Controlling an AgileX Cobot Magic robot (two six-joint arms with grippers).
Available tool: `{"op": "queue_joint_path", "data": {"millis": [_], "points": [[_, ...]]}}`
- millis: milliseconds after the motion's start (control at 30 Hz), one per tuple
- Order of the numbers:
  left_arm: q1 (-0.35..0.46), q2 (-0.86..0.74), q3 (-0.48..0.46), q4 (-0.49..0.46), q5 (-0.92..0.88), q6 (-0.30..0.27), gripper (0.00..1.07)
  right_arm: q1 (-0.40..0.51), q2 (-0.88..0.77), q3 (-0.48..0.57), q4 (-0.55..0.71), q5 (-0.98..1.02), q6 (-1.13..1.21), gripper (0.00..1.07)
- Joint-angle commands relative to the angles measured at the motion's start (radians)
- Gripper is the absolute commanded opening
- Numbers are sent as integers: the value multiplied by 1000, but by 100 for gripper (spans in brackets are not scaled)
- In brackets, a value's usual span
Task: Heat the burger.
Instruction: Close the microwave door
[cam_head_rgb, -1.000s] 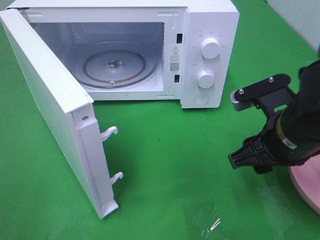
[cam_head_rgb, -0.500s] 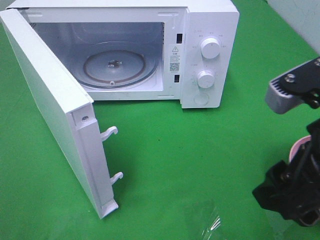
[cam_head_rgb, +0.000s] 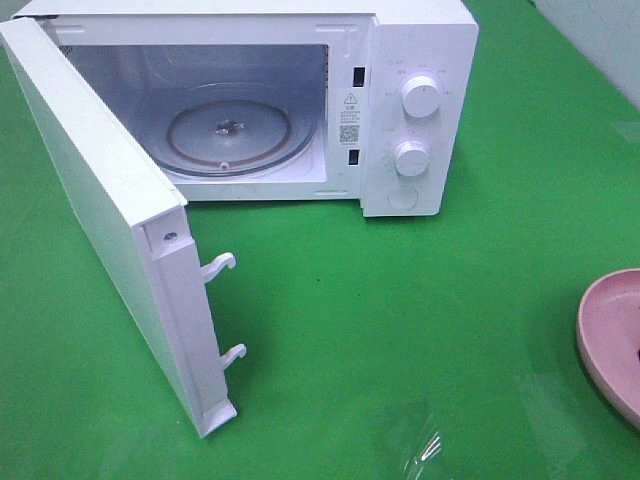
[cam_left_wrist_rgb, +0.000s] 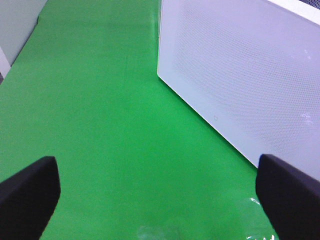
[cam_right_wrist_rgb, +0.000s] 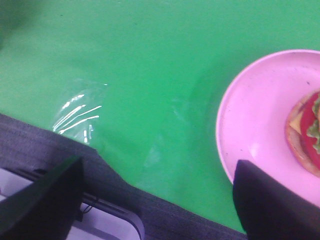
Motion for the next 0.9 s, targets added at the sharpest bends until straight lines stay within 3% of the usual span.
{"op": "queue_joint_path", "data": {"millis": [33,67,100,200,300,600,900], "points": [[4,-4,2,-4,-5,-2,99,-99,-85,43,6,3,-48,76],[4,-4,2,-4,-5,-2,99,-99,-85,43,6,3,-48,76],[4,-4,2,-4,-5,-2,99,-162,-150,62,23,2,-71,76],[4,-4,2,-4,-5,-2,99,-216,-206,72,45,0,-97,76],[4,-4,2,-4,-5,-2,99,-333,-363,82,80,-12,-176,76],[4,-4,2,-4,-5,-2,99,-554,-658,89,82,-15,-243,76],[4,-5,2,-4,-5,-3,99,-601,-656,89,81,-16,-240,76]]}}
